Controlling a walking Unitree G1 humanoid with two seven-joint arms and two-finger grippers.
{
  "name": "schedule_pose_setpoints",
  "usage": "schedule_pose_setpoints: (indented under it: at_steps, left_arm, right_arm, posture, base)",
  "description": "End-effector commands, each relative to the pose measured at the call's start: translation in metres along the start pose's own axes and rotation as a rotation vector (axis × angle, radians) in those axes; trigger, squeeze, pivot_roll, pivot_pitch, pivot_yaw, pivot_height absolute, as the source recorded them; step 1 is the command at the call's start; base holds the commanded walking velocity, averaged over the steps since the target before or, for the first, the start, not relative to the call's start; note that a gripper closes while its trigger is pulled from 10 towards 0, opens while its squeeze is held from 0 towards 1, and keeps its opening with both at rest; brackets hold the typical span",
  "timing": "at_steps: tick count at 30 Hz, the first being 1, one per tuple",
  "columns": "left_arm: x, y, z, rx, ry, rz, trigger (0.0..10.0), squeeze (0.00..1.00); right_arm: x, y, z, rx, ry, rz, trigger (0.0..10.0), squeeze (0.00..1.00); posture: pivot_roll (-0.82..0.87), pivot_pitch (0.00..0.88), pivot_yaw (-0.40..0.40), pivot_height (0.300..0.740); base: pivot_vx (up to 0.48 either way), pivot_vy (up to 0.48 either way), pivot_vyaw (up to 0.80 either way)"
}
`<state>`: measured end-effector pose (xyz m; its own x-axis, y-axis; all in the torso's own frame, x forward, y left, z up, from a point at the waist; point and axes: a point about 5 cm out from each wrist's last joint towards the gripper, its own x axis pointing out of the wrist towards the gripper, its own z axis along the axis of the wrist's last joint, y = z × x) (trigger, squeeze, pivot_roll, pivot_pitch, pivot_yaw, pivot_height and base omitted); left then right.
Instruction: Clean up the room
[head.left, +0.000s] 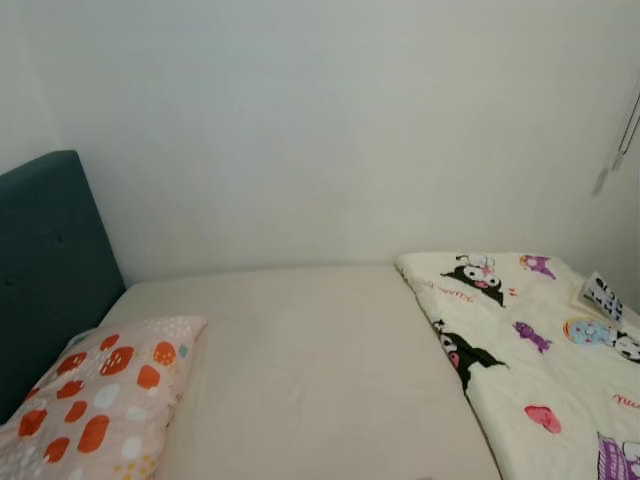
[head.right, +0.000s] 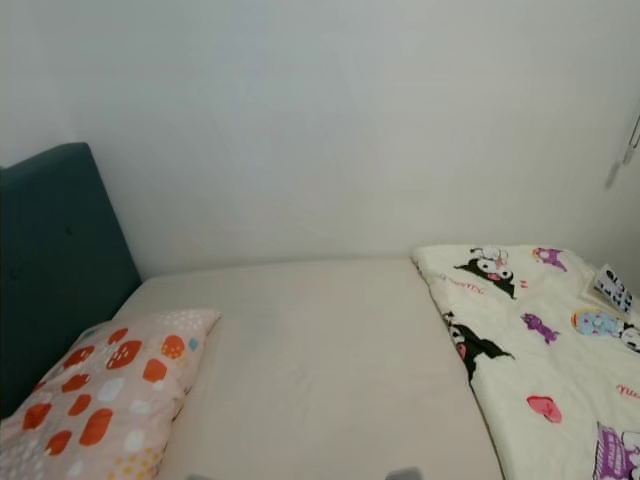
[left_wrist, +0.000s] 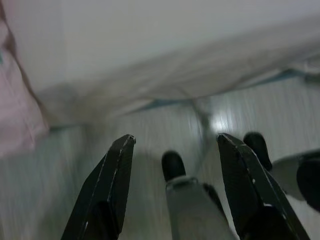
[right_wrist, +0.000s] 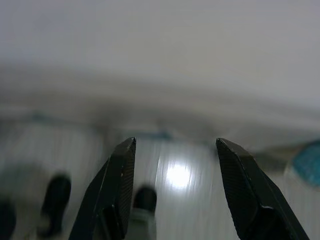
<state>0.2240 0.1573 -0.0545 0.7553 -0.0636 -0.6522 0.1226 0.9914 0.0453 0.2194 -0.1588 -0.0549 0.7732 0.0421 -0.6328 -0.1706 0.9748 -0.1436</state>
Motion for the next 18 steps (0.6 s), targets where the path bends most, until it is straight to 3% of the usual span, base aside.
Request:
schedule_pose_setpoints:
  at_steps: [1,6,14,18]
  left_arm:
    - [-0.001,0.003,-0.004,-0.005,0.027,0.011,10.0,0.0]
    - [-0.001,-0.014,-0.011,0.032,0.053,-0.061,10.0,0.0]
    - [-0.003,-0.024,-0.023,0.053,0.098,-0.065,10.0,0.0]
    - [-0.003,-0.025,-0.027,0.062,0.118,-0.07,10.0,0.0]
  right_arm:
    - [-0.001,0.004,-0.006,-0.022,0.034,0.015,10.0,0.0]
    - [-0.004,0.011,-0.022,0.075,0.129,0.01,10.0,0.0]
    - [-0.008,0.03,-0.033,-0.01,0.154,0.115,10.0,0.0]
    - [-0.009,0.023,-0.04,0.08,0.195,0.06,10.0,0.0]
  posture:
    - [-0.03,0.066,0.018,0.74]
    - [-0.02,0.041,0.01,0.74]
    - [-0.02,0.008,0.015,0.74]
    - [-0.01,0.006,0.017,0.74]
  base:
    - [0.0,0.0,0.0]
    - [0.0,0.0,0.0]
    - [0.0,0.0,0.0]
    - [0.0,0.0,0.0]
